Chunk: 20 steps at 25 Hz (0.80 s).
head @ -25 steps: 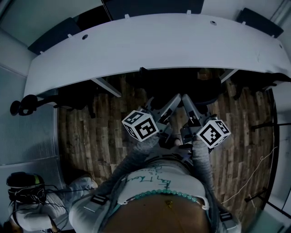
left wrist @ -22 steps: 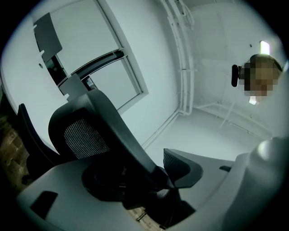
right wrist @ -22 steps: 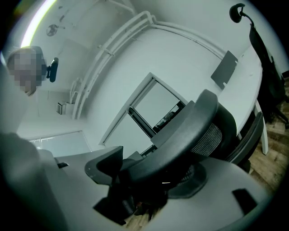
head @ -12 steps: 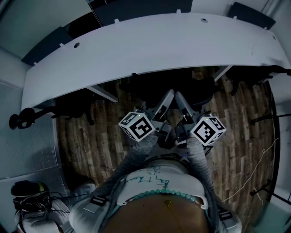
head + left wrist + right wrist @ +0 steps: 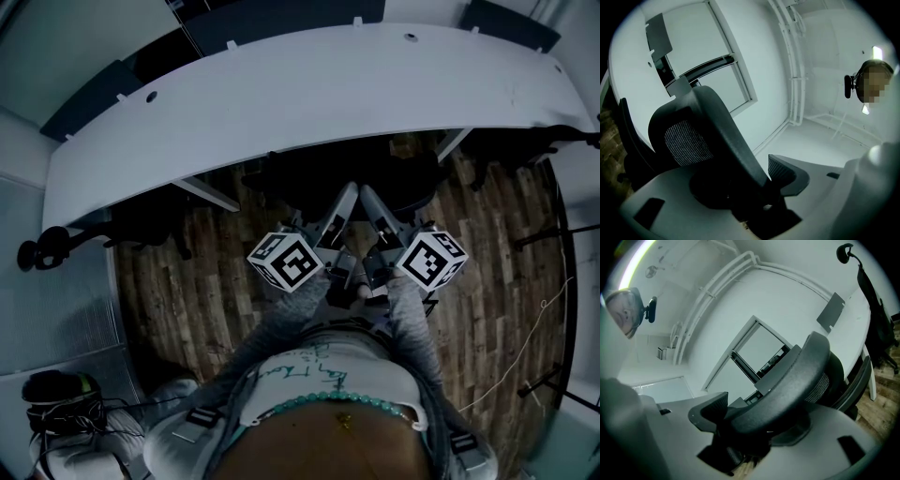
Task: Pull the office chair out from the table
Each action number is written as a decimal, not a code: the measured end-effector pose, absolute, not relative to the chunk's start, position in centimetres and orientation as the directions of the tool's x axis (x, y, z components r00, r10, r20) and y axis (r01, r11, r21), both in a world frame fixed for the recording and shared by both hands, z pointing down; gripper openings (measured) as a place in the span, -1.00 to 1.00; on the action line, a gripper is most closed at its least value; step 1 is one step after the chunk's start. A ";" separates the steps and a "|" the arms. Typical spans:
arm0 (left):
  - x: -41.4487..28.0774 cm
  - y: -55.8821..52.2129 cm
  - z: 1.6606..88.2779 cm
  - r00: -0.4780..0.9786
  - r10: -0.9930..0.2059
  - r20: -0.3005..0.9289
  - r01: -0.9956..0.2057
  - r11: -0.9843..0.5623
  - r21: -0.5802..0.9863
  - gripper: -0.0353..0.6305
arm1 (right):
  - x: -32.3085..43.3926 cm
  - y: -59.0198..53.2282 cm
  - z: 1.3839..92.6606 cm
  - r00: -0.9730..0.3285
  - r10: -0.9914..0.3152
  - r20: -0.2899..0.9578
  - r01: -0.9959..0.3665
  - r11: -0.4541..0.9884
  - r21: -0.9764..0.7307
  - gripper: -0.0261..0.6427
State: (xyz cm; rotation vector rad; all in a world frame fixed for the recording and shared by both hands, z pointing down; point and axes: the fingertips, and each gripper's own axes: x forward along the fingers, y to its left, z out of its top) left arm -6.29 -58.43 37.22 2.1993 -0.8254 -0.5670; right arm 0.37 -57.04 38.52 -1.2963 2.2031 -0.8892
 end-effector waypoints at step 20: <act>-3.7 -56.1 38.0 0.627 -0.762 -0.162 -0.419 -0.504 0.755 -0.40 | 3.2 -55.3 39.1 -0.535 -0.839 -0.097 -0.530 0.423 -0.735 -0.24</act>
